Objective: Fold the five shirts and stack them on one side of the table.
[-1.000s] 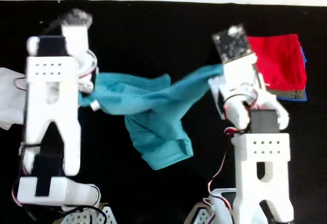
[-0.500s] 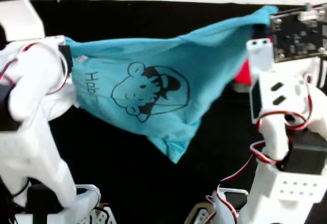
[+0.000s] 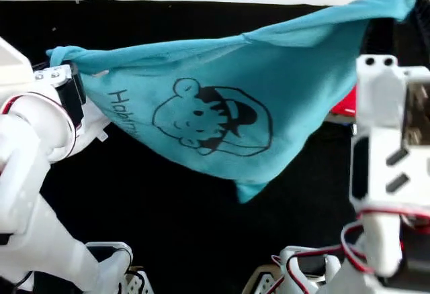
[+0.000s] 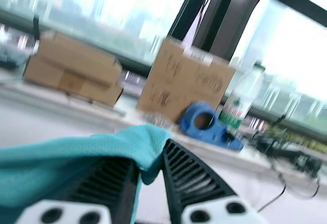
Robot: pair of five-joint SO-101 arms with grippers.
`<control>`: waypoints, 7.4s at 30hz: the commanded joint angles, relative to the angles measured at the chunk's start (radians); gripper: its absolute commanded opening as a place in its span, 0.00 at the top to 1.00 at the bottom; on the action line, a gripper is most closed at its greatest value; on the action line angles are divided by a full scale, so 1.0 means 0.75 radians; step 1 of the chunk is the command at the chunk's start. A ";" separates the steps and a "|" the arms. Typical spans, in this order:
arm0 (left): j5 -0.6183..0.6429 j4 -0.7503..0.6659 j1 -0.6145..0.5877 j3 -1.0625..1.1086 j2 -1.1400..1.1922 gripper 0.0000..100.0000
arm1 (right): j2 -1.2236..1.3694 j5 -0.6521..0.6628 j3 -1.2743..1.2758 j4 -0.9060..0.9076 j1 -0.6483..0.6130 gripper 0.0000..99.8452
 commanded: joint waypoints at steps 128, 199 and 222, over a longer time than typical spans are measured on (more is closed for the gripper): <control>-0.288 -0.133 -0.087 -0.197 1.582 0.81 | 1.353 0.010 -0.433 0.193 -0.228 0.99; 0.006 -0.606 0.066 0.032 1.484 0.80 | 1.032 0.012 -0.418 0.950 -0.289 0.99; 0.002 -0.276 0.069 -1.046 2.260 0.99 | 1.036 0.012 -0.418 0.948 -0.287 0.99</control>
